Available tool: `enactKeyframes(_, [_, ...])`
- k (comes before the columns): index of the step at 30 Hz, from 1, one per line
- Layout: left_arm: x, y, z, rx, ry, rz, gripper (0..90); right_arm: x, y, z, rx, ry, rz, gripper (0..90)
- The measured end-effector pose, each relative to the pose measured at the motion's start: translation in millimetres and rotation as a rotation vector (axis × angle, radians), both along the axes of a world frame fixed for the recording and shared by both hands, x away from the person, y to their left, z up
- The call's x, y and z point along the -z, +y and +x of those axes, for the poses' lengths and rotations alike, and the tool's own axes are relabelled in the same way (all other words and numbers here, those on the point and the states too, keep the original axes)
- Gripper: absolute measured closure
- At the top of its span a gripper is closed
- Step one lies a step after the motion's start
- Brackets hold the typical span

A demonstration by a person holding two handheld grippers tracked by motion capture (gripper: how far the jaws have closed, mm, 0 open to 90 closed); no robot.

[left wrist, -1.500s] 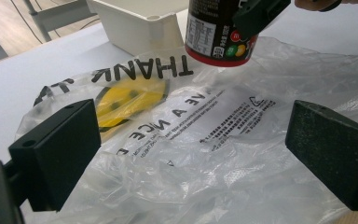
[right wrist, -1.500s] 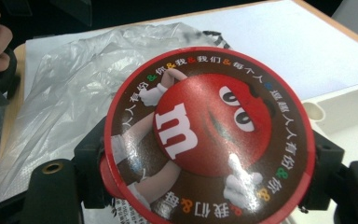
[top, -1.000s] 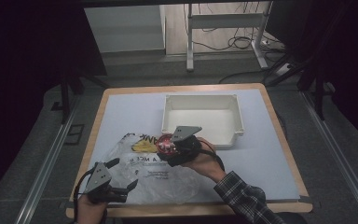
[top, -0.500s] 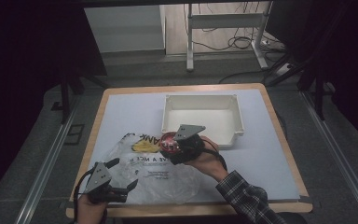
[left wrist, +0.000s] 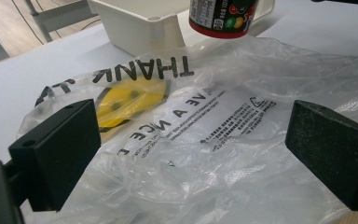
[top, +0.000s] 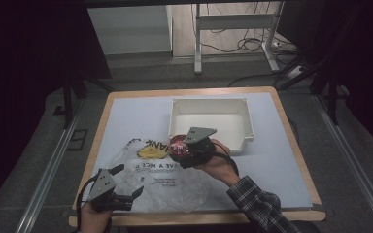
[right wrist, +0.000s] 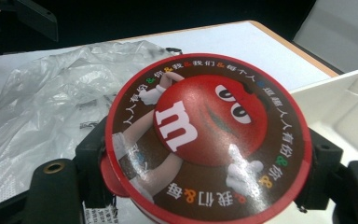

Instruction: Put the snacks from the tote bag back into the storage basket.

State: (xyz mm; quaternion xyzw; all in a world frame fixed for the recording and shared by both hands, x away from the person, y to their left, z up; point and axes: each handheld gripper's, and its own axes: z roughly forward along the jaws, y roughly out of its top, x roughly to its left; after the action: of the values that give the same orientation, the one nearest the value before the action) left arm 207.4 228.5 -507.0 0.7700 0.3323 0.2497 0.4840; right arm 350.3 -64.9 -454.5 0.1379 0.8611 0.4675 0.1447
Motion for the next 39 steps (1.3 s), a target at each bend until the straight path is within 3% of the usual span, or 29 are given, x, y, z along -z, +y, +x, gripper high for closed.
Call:
enactKeyframes(26, [-0.2, 0.3, -0.3, 0.002, -0.002, -0.003, 3.4, -9.2, -17.1, 19.9, 0.067, -0.019, 0.025, 25.6])
enactKeyframes(39, [-1.3, 2.0, -0.9, -0.004, -0.008, -0.007, 3.7, -12.9, -16.5, 28.8, 0.086, -0.046, 0.036, 25.7])
